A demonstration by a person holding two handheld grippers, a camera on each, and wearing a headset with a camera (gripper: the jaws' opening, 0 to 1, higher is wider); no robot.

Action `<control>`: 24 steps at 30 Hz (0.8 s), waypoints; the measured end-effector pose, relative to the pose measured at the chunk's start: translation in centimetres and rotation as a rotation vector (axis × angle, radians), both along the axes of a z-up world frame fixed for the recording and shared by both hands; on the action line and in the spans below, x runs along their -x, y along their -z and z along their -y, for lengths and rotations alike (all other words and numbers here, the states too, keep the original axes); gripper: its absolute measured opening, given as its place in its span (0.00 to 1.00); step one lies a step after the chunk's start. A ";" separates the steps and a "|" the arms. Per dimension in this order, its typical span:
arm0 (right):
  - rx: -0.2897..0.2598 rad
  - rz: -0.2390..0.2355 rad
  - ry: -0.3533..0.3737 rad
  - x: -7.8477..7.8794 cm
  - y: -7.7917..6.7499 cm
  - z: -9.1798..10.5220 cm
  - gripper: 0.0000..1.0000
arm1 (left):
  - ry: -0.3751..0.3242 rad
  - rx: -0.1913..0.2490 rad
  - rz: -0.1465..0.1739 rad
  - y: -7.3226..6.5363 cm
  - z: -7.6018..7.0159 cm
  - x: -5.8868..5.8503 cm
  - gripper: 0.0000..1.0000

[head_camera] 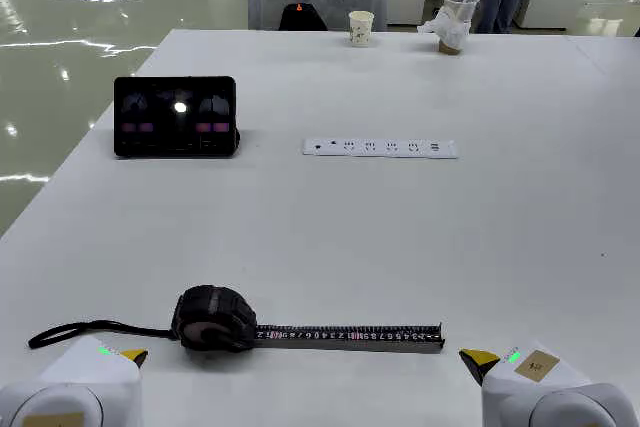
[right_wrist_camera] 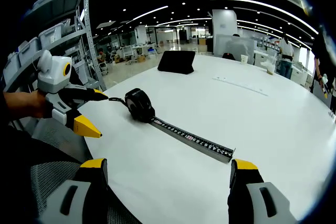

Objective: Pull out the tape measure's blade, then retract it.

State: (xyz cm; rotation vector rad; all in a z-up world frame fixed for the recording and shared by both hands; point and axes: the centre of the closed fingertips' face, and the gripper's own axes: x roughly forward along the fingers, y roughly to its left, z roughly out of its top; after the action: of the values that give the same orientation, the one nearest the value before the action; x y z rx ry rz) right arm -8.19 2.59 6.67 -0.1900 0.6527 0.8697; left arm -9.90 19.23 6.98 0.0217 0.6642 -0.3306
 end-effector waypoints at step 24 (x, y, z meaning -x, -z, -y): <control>0.030 -0.032 -0.064 0.0 0.8 0.5 0.91 | -0.030 0.000 -0.028 0.9 -0.4 -0.8 0.98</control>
State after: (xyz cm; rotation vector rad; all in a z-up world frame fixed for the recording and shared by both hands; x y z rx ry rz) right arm -8.19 2.10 5.91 -0.2249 0.6931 0.9262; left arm -9.08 19.62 6.05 0.0068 0.6911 -0.3022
